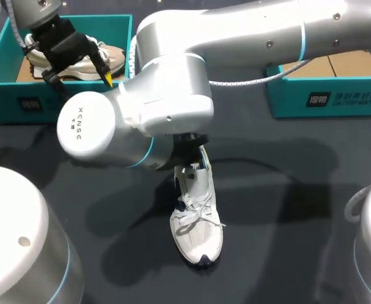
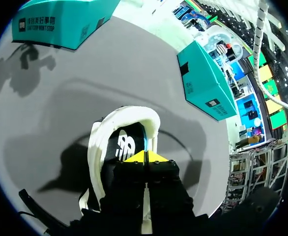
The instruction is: Take the shoe out of the shoebox, open the shoe tongue, remove and reinsert the insole, then place the shoe into the shoebox
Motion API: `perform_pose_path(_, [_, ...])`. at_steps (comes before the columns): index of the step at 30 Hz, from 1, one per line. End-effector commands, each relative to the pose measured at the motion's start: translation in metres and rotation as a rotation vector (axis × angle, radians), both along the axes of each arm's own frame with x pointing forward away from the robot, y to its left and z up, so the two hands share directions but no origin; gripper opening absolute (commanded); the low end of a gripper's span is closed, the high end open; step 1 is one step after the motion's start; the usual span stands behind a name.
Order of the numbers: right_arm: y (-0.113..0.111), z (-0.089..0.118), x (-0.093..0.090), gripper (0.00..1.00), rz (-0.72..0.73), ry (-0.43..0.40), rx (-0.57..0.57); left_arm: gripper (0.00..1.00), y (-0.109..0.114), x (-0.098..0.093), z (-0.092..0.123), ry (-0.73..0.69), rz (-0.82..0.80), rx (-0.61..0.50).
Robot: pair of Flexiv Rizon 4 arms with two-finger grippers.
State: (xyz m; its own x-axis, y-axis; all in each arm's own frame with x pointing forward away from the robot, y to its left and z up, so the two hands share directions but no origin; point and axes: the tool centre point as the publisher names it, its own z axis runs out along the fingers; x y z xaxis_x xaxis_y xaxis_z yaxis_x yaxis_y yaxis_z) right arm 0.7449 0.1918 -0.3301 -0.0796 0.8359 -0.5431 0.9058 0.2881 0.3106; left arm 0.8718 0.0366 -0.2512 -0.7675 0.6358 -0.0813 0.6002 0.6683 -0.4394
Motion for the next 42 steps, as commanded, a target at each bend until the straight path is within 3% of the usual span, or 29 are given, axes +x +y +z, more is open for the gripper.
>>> perform_pose_path(1, [0.004, -0.008, 0.002, 0.00, -0.019, 0.003, -0.040, 1.00, 0.000, 0.000, 0.000, -0.001, -0.001, 0.002])
perform_pose_path(16, [-0.018, -0.045, 0.009, 0.00, -0.075, 0.099, -0.072, 1.00, 0.000, 0.000, 0.000, -0.001, -0.001, 0.002])
perform_pose_path(23, [-0.010, -0.063, 0.004, 0.00, -0.059, 0.150, -0.031, 1.00, 0.000, 0.000, 0.000, -0.001, -0.001, 0.002])
perform_pose_path(26, [-0.003, -0.059, 0.002, 0.00, -0.042, 0.145, -0.034, 1.00, 0.000, 0.000, 0.000, -0.001, -0.001, 0.002])
perform_pose_path(32, [-0.001, -0.027, -0.001, 0.00, -0.024, 0.074, -0.102, 1.00, 0.000, 0.000, 0.000, -0.001, -0.001, 0.002])
perform_pose_path(35, [-0.002, -0.020, 0.002, 0.00, -0.024, 0.065, -0.138, 1.00, 0.000, 0.000, 0.000, -0.001, -0.001, 0.002])
perform_pose_path(42, [-0.012, -0.037, 0.012, 0.00, -0.036, 0.117, -0.170, 1.00, 0.000, 0.000, 0.000, -0.001, -0.001, 0.002])
